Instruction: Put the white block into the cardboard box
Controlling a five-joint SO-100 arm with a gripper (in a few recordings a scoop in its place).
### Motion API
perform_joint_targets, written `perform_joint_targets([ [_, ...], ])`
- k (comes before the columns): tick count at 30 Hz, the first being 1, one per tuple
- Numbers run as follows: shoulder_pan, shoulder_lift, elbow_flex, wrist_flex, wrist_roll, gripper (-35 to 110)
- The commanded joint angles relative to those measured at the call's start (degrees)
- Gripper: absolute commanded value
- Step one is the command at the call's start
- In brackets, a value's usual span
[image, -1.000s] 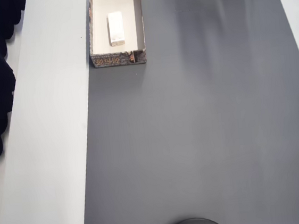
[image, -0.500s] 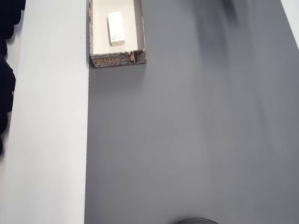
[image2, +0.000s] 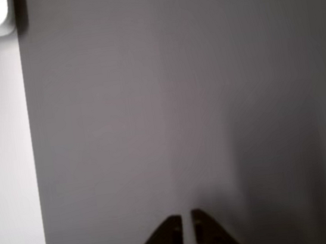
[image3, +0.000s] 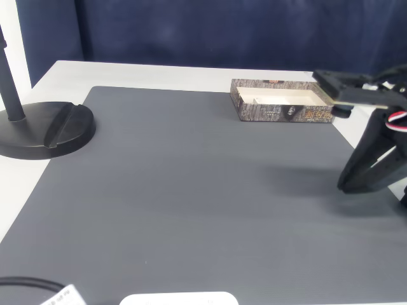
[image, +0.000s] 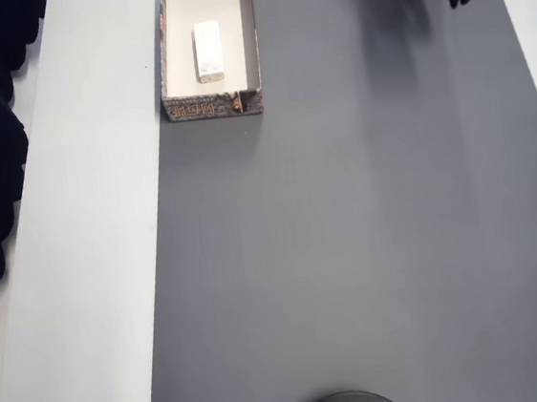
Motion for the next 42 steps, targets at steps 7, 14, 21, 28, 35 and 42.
perform_joint_targets([
  [7, 0.18, 7.73, 6.33, -1.67, 1.85, -2],
  [14, -1.23, 9.23, 9.14, -3.16, 1.41, -2],
  [21, -0.97, 11.69, 11.69, -3.69, 1.76, -2],
  [28, -0.53, 14.33, 13.36, -4.13, 2.29, -2],
  [35, -0.35, 14.33, 14.24, -5.19, 3.78, -2],
  [42, -0.09, 14.33, 15.73, -6.77, 4.04, -2],
])
